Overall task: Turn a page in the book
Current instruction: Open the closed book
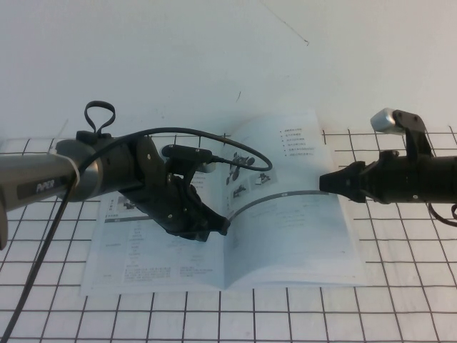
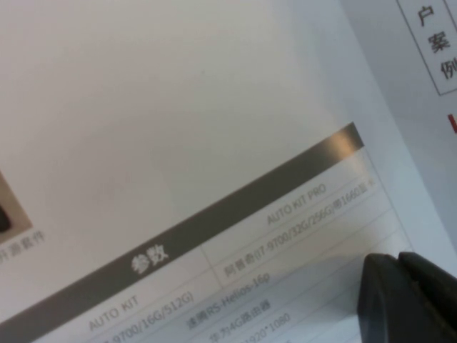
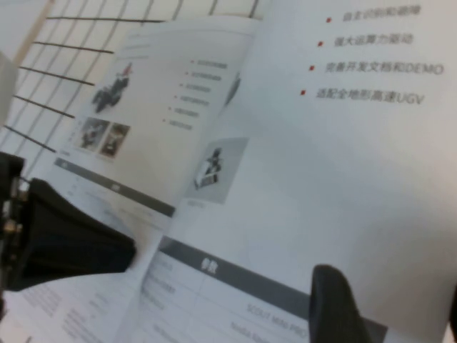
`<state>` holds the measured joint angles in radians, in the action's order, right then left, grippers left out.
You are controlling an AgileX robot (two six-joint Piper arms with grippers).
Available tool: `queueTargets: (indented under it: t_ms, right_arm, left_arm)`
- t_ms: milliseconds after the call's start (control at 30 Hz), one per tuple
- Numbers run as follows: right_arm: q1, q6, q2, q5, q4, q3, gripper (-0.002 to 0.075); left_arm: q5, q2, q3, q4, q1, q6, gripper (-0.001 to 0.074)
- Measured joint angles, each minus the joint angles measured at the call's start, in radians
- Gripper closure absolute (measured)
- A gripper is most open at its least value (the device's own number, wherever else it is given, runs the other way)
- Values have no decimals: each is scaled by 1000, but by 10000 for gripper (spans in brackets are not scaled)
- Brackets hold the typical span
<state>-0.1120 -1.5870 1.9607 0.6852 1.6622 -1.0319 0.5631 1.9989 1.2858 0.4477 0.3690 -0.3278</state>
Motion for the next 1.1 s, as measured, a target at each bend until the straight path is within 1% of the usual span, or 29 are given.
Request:
queueTargets:
  t_ms: [233,500,833,1000,1100]
  right_arm:
    - [0,-20,0,102,17,0,383]
    - [0,-20,0,181,20,0,383]
    - [0,-23,0,193,18,0,383]
    - [0,-23,0,207,18,0,383]
    - [0,-24,0,236,16,0,383]
  left_arm:
    - [2,0,4,0,0,-2,737]
    - [45,0,60,0,0,-7,737]
    - [143,-8,172,-96,0,26,737]
    - [172,-99,209,-109,0,28,737]
    - [204,-181,214,-104,0,-10,737]
